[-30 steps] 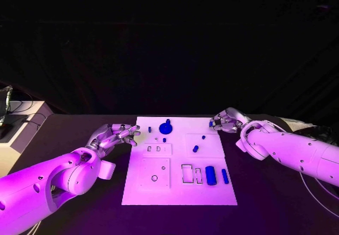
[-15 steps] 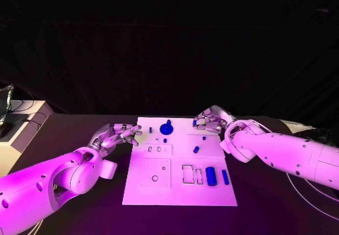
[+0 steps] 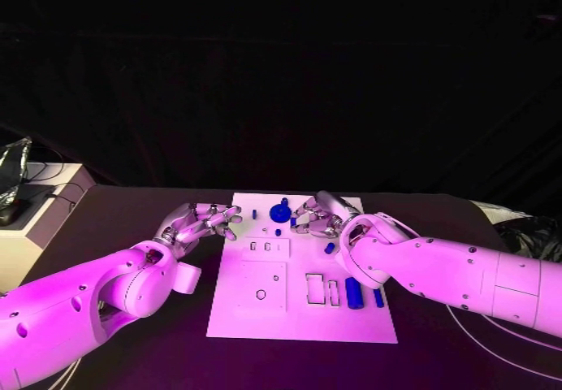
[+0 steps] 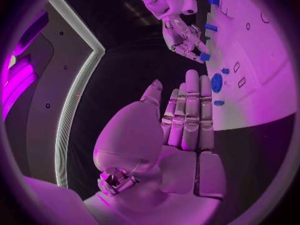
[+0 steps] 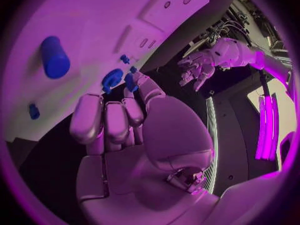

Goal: Assemble the parts on the task board

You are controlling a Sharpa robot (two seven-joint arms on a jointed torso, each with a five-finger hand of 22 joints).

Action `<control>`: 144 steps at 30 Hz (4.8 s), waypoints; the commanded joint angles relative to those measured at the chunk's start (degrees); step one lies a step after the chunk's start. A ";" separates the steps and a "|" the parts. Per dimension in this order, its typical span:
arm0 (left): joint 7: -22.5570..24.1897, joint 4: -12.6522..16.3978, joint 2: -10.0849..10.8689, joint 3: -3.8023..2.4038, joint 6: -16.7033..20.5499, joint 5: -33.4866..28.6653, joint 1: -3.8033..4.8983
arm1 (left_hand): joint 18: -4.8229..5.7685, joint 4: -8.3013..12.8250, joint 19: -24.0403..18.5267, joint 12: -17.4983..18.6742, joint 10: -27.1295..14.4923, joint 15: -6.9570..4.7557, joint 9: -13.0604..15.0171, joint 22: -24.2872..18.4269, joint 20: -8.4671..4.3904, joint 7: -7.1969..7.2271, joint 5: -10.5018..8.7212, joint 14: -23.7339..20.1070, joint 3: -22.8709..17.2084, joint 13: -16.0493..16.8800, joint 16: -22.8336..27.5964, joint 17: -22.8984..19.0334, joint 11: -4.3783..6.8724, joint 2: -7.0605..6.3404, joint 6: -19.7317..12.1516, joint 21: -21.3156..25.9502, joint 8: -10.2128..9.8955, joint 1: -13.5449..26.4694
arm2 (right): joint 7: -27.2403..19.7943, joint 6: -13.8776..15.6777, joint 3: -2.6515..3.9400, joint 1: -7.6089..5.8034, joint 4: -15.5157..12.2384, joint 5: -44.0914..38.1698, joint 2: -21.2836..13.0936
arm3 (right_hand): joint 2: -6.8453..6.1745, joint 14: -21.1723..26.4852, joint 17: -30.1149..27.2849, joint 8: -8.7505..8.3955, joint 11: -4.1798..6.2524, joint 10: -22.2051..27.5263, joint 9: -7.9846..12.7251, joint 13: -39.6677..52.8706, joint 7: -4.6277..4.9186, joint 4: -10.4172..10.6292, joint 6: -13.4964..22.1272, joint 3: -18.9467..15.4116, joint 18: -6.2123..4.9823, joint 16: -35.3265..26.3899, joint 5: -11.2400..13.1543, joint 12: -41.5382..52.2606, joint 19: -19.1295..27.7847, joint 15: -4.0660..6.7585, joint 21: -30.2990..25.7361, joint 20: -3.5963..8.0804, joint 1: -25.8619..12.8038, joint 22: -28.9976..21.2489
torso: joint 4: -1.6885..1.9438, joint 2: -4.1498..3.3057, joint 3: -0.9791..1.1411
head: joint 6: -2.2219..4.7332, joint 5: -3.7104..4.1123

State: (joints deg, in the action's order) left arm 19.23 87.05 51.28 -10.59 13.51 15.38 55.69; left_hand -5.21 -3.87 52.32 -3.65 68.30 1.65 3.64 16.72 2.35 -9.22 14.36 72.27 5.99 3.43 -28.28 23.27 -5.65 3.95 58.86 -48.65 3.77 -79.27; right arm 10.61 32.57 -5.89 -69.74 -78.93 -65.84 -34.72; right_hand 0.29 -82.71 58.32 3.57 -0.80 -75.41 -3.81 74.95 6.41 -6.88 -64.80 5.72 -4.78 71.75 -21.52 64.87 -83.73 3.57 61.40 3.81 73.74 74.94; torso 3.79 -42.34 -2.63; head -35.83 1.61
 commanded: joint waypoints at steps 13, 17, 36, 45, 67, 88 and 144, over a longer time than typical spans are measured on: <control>0.19 0.07 -0.27 -0.04 -0.97 -0.01 -0.02 | -0.49 0.18 -0.13 0.16 0.08 -0.04 0.03 -0.09 -0.26 0.05 -0.20 -0.10 -0.01 0.06 0.21 0.07 -0.04 -0.14 0.01 -0.23 -0.12 -0.24 | 5.65 -0.52 -0.55 1.83 -0.73 -7.39 2.66 | -0.01 -0.02 -0.27 0.21 0.18 0.35 -0.08 1.54 0.06 -0.01 -0.12 0.32 -0.54 -0.23 -0.22 -0.23 -4.12 -0.09 -0.35 0.34 -0.56 8.36 | -0.04 0.00 0.09 | -0.93 -0.47; 0.18 0.01 -0.31 -0.04 -1.00 -0.01 -0.02 | -0.49 0.18 -0.13 0.16 0.08 -0.04 0.03 -0.09 -0.26 0.05 -0.20 -0.10 -0.01 0.06 0.21 0.07 -0.04 -0.14 0.01 -0.23 -0.12 -0.24 | 5.81 -0.84 -0.59 2.11 -0.74 -7.73 2.90 | -0.05 -0.01 -0.36 0.21 0.18 0.33 -0.08 1.55 0.05 -0.06 -0.13 0.37 -0.54 -0.24 -0.33 -0.19 -4.13 -0.09 -0.38 0.36 -0.64 8.36 | -0.07 0.04 0.13 | -1.16 -0.55; 0.25 0.13 -0.22 -0.05 -0.98 -0.01 -0.04 | -0.46 0.17 -0.15 0.18 -0.06 -0.01 0.02 -0.21 -0.27 -0.02 -0.20 -0.12 -0.01 0.05 0.20 0.08 -0.09 -0.19 -0.09 -0.30 -0.15 -0.25 | 6.74 -1.37 -0.78 2.65 0.61 -10.46 3.75 | -0.39 -0.01 -0.38 0.21 0.16 0.37 -0.08 1.49 0.06 -0.10 -0.14 0.31 -0.51 -0.13 -0.25 -0.22 -4.13 -0.09 -0.29 0.36 -0.91 8.39 | 0.03 0.05 0.03 | -1.37 -0.47; 0.23 0.12 -0.09 -0.05 -0.98 -0.01 -0.04 | -0.46 0.17 -0.15 0.18 -0.06 -0.01 0.02 -0.21 -0.27 -0.02 -0.20 -0.12 -0.01 0.05 0.20 0.08 -0.09 -0.19 -0.09 -0.30 -0.15 -0.25 | 7.51 -1.02 -0.85 3.55 1.31 -11.96 4.16 | -0.61 0.01 -0.46 0.19 0.15 0.40 -0.07 1.45 0.09 -0.11 -0.04 0.28 -0.52 -0.14 -0.35 -0.25 -4.12 -0.10 -0.39 0.36 -0.99 8.36 | 0.10 -0.01 0.07 | -1.65 -0.69; 0.19 -0.16 -0.19 -0.05 -1.13 -0.01 -0.05 | -0.46 0.17 -0.15 0.18 -0.06 -0.01 0.02 -0.21 -0.27 -0.02 -0.20 -0.12 -0.01 0.05 0.20 0.08 -0.09 -0.19 -0.09 -0.30 -0.15 -0.25 | 7.64 0.34 -0.86 3.96 0.55 -13.18 3.47 | -0.98 0.04 -0.60 0.18 0.11 0.48 -0.06 1.37 0.17 -0.01 0.17 0.25 -0.56 -0.16 -0.41 -0.34 -4.12 -0.16 -0.53 0.32 -1.09 8.33 | -0.03 0.04 0.14 | -1.93 -0.82; 0.13 -0.36 -0.28 -0.05 -1.33 -0.01 -0.10 | -0.48 0.21 -0.17 0.15 -0.08 -0.01 0.03 -0.30 -0.24 0.02 -0.20 -0.13 -0.02 0.06 0.20 0.08 -0.08 -0.14 -0.10 -0.34 -0.12 -0.16 | 7.40 2.49 -0.80 4.19 -1.88 -13.52 2.40 | -1.39 0.05 -0.63 0.19 0.09 0.40 -0.07 1.36 0.20 0.13 0.24 0.35 -0.57 -0.11 -0.70 -0.21 -4.18 -0.19 -0.37 0.27 -1.01 8.38 | -0.01 0.04 0.06 | -2.04 -0.89; -0.70 -0.77 -0.34 -0.04 -1.58 -0.01 -0.11 | -0.46 0.29 -0.21 0.17 -0.12 -0.01 0.03 -0.39 -0.24 0.11 -0.21 -0.18 -0.04 0.06 0.28 0.04 -0.06 -0.18 -0.10 -0.36 -0.13 -0.25 | 27.06 -24.05 -0.25 -2.59 -2.62 -31.91 7.17 | -1.76 0.15 -0.49 0.20 0.10 0.50 -0.08 1.26 0.12 0.87 0.06 0.53 -0.45 -0.25 -0.60 -0.48 -4.09 -0.17 -0.14 0.25 -1.58 8.45 | -0.29 0.19 -0.29 | -1.97 -1.28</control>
State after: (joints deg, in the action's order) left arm 18.33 86.22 51.08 -10.57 12.94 15.38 55.61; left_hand -5.21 -3.87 52.32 -3.65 68.30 1.65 3.64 16.41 2.35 -9.22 14.36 72.27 5.99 3.42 -28.28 23.27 -5.65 3.95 58.86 -48.65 3.77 -79.27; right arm 35.84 10.80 -6.14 -72.30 -81.60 -93.97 -27.63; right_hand -1.23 -82.72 57.86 3.51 -0.61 -75.21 -3.87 74.92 6.32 -6.39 -64.71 6.19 -4.79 71.78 -22.07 64.58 -83.73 3.55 61.17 3.81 72.24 74.91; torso 3.49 -42.17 -2.96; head -37.81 0.31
